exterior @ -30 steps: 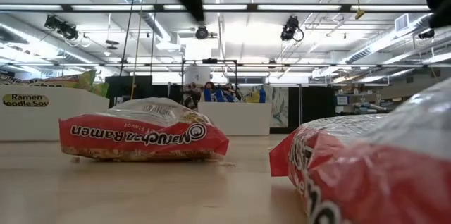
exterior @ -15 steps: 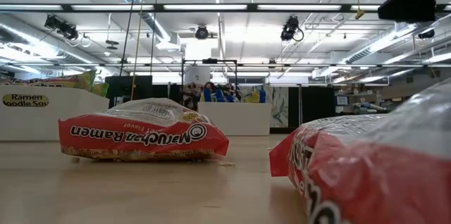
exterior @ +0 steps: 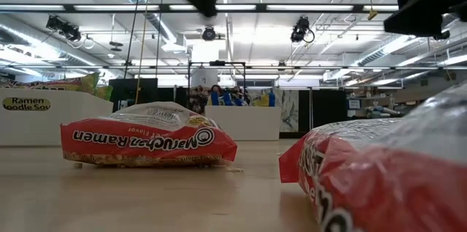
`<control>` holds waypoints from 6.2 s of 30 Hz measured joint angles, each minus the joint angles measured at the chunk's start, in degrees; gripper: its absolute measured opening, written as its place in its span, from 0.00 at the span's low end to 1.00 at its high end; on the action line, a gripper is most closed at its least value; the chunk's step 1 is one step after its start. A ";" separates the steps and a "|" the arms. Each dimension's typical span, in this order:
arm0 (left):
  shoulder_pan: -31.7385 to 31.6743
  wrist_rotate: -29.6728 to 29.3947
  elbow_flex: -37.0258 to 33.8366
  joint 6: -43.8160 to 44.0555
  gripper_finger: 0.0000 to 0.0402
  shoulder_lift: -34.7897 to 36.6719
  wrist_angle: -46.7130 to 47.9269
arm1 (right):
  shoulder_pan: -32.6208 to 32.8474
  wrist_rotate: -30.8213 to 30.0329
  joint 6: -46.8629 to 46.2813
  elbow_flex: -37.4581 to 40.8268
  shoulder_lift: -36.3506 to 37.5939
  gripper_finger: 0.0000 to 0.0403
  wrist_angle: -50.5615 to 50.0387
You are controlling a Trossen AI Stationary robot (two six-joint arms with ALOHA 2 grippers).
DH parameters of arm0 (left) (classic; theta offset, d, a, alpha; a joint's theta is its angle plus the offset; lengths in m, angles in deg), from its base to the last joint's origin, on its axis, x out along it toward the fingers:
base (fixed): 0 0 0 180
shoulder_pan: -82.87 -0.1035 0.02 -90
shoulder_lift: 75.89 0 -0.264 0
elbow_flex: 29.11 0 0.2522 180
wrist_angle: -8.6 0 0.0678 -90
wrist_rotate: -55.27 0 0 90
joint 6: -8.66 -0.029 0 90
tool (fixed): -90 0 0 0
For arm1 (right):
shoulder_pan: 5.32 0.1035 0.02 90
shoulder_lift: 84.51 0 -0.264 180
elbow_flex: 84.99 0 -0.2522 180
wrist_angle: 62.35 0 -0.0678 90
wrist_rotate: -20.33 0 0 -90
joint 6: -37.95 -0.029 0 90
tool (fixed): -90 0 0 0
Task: Sort Maruchan noodles
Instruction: Put the red noodle pack into the bottom white bin
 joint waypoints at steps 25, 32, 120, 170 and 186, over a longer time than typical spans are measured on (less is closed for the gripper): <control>-0.13 -1.59 0.31 4.32 0.59 -13.59 7.40 | -2.07 2.52 -0.41 -0.02 0.00 0.77 -3.98; -0.87 -1.67 0.24 6.01 0.34 -13.43 8.13 | -1.66 2.53 -0.45 -0.02 0.00 0.77 -3.96; -11.53 4.05 2.49 -26.38 0.01 6.31 -26.28 | -22.75 28.92 12.58 0.09 0.13 0.04 35.10; -13.23 26.78 2.49 -20.52 0.30 -11.00 -17.90 | -9.72 28.20 -24.68 -0.20 0.17 0.01 -21.74; -25.07 31.84 2.60 -14.28 0.39 -9.41 -35.99 | -6.30 27.96 -28.48 -0.10 0.15 0.01 -29.10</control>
